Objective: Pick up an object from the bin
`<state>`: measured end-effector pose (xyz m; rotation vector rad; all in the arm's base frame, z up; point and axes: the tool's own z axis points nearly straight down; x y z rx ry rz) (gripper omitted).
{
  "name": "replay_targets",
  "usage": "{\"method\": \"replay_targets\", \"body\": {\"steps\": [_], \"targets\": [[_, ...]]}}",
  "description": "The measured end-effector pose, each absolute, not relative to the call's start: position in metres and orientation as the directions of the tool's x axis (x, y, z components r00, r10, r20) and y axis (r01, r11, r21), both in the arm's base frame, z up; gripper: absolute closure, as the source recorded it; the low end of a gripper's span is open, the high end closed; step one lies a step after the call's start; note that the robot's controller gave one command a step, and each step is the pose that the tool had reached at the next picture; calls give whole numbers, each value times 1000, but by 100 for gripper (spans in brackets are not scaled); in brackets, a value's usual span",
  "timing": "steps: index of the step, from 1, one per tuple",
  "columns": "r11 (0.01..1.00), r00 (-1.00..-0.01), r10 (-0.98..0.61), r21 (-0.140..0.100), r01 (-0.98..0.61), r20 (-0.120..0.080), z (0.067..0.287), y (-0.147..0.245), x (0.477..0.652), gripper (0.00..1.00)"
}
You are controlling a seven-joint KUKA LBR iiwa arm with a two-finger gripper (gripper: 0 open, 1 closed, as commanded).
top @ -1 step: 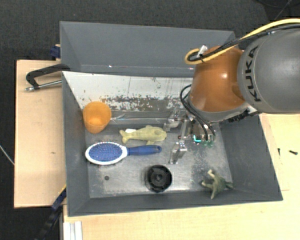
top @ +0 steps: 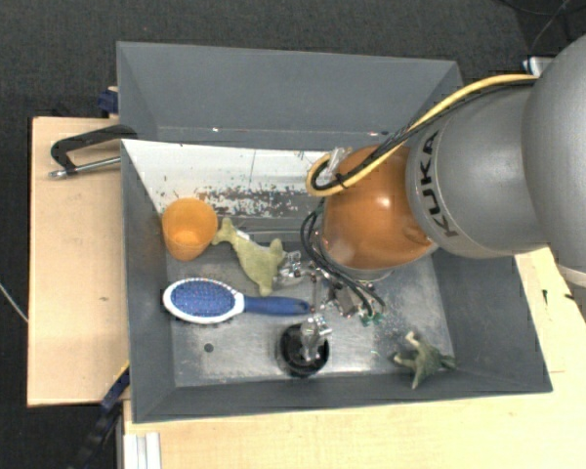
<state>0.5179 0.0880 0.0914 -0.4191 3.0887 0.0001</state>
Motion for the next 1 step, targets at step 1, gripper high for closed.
{"method": "replay_targets", "body": {"steps": [1], "targets": [[962,-962,-273,1,-273,0,90,90,512,100]]}}
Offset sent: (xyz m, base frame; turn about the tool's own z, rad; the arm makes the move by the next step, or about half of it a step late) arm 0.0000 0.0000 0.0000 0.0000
